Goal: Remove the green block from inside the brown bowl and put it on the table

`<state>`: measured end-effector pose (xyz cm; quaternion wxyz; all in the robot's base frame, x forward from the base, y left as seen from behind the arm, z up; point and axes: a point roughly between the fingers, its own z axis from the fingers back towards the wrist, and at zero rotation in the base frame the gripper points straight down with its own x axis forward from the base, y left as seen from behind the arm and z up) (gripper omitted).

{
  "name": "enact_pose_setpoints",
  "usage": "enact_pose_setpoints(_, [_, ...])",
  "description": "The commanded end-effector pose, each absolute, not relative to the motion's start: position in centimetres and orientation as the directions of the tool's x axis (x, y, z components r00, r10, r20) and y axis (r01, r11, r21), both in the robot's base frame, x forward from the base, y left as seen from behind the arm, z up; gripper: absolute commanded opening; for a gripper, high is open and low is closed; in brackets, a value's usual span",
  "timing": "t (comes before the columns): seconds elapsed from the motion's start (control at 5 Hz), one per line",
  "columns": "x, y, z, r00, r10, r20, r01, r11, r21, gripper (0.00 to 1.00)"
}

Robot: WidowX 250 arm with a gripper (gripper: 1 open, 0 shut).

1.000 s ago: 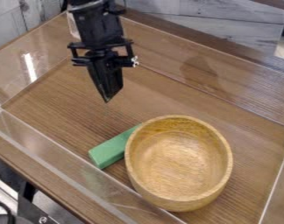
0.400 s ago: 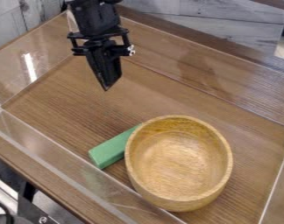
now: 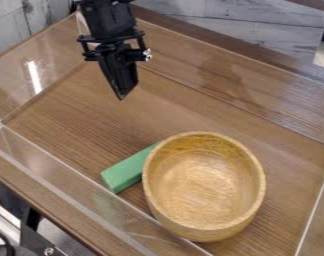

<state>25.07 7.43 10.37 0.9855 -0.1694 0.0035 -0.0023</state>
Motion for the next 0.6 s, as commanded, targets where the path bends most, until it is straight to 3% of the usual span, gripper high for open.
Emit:
enact_pose_setpoints(0.0, [26.25,8.28,11.55,0.998,-0.001,0.056,0.018,0.949,-0.316,0.0])
enact_pose_setpoints(0.4, [26.94,8.84,11.19,0.997,-0.005,0.071,0.027,0.947,-0.319,0.0])
